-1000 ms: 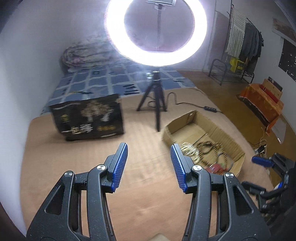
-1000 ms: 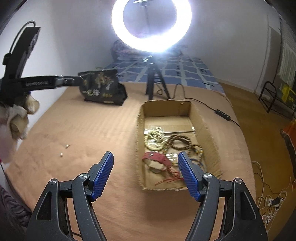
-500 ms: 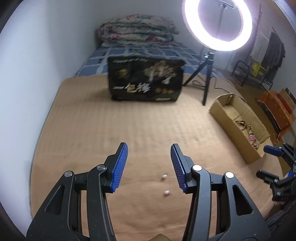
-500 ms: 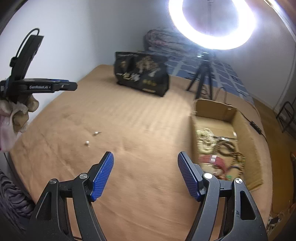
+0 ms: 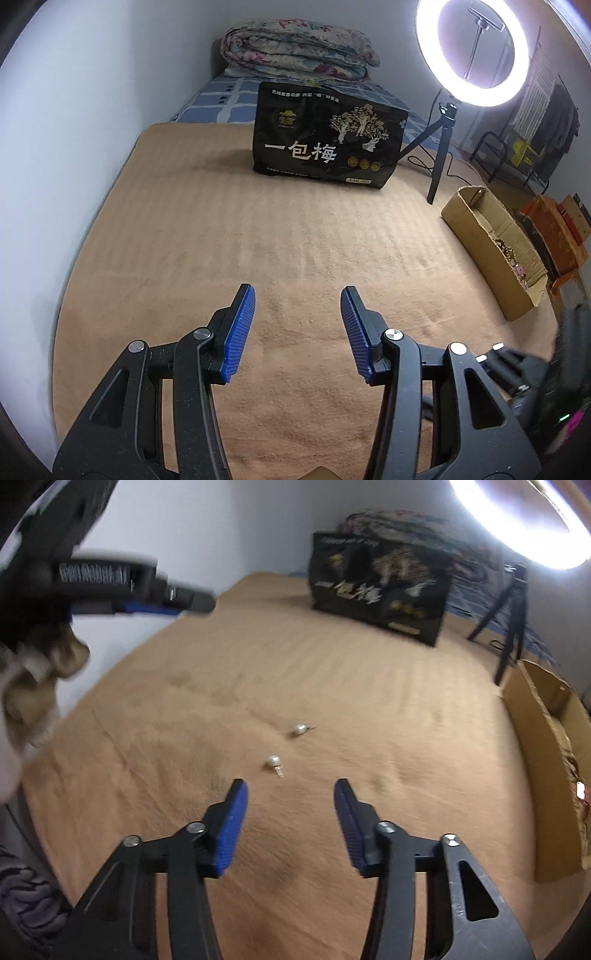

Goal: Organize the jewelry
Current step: 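Move the right tool to the pearl stud earrings and grasp one, then grasp the other pearl stud earring with the left tool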

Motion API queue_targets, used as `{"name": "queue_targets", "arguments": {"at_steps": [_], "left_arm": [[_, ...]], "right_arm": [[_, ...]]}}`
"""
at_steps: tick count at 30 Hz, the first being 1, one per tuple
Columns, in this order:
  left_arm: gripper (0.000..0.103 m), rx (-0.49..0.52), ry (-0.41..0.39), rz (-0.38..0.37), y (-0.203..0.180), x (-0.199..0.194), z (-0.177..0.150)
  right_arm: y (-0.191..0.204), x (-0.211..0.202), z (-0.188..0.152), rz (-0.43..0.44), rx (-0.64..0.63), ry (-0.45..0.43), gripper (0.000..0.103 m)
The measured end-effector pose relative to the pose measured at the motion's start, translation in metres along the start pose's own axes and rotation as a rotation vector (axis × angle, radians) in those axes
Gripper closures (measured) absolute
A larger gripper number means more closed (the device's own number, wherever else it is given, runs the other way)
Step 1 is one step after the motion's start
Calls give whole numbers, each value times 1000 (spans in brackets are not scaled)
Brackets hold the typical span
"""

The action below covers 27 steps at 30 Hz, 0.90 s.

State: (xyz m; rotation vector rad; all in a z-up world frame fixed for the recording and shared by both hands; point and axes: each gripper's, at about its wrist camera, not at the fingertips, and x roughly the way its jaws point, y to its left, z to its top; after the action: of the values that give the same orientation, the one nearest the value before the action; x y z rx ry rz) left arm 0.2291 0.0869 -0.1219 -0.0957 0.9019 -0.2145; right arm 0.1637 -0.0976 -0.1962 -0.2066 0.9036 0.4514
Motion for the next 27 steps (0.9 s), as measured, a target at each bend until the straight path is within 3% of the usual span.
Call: {"name": "queue_targets", "arguments": {"at_steps": [3,14,19,27], "left_arm": [[54,-20,0,-12,5,1,-1],[54,-44,40,-34,14,19,-9],[54,-46,56,-42,14,26,-13],[54,7,106,-88,-6,44,-26]], "right_arm": [[4,17,0,18,12,23,71],[1,48,10,7,-1,42,78],[5,53,11,-28,-34,47,94],[-18,50,7,-60,38,40,96]]}}
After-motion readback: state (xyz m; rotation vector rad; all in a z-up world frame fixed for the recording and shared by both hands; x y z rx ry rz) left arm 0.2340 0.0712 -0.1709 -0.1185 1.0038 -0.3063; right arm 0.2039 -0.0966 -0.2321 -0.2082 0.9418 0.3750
